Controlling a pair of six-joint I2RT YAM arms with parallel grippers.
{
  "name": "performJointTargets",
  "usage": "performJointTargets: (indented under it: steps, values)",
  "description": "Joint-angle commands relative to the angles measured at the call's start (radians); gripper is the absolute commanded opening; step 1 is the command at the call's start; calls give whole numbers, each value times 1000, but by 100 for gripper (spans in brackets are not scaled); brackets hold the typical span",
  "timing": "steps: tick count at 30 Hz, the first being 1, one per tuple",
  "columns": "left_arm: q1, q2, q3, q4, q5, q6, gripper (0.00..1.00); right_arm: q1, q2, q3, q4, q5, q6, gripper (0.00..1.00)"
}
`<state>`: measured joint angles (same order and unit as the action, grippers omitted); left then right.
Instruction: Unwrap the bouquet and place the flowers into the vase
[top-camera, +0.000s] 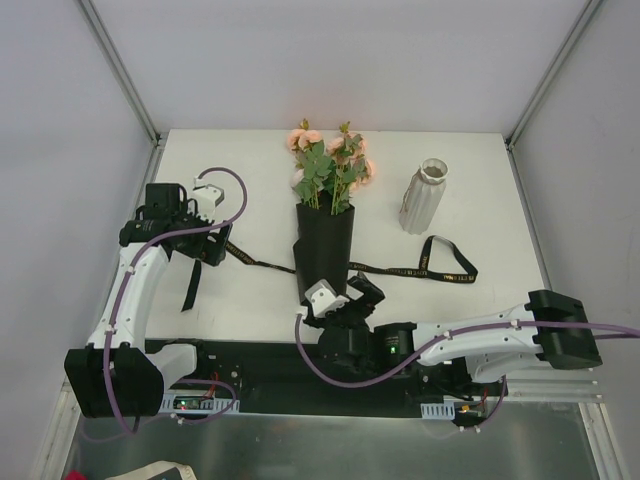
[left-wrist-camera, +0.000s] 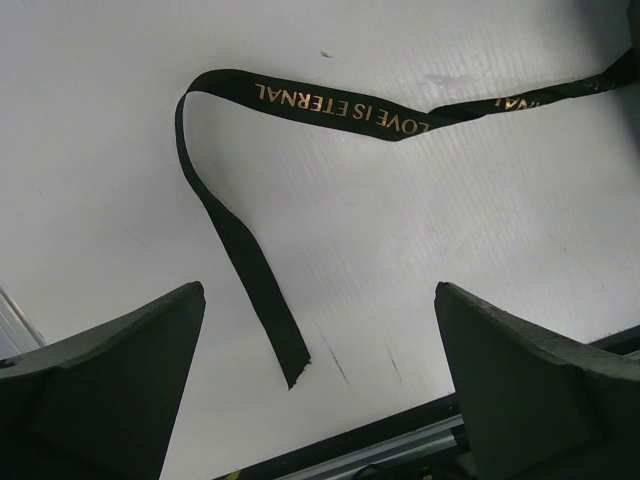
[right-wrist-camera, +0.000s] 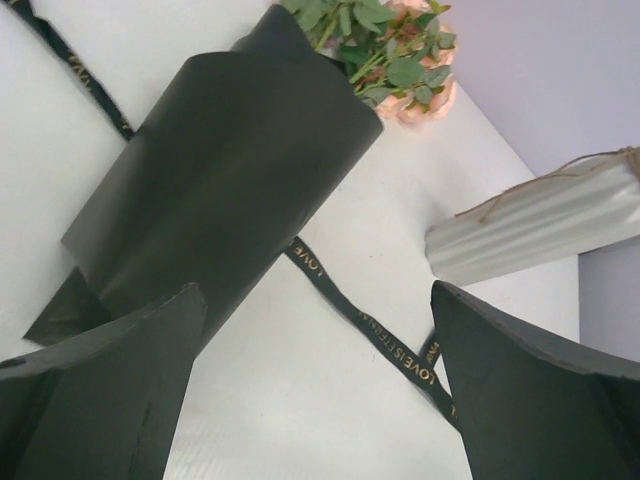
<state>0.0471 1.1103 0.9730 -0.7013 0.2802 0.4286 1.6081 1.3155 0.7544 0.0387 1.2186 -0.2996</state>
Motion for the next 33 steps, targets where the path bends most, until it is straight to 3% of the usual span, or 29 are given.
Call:
performJointTargets:
  steps: [1,5,15,21,33]
  values:
    - [4,-9,52,-33,28,-13,99,16,2,29,-127,-132,82,100]
    - [4,-1,64,-41,30,-14,99,15,21,72,-187,-324,36,97]
    - [4,6,55,-43,36,-4,99,15,149,102,-221,-412,7,97]
    - [4,13,56,-43,36,2,99,3,297,118,-122,-183,-58,97]
    - [4,16,47,-41,36,16,99,-77,416,97,301,-27,-295,97]
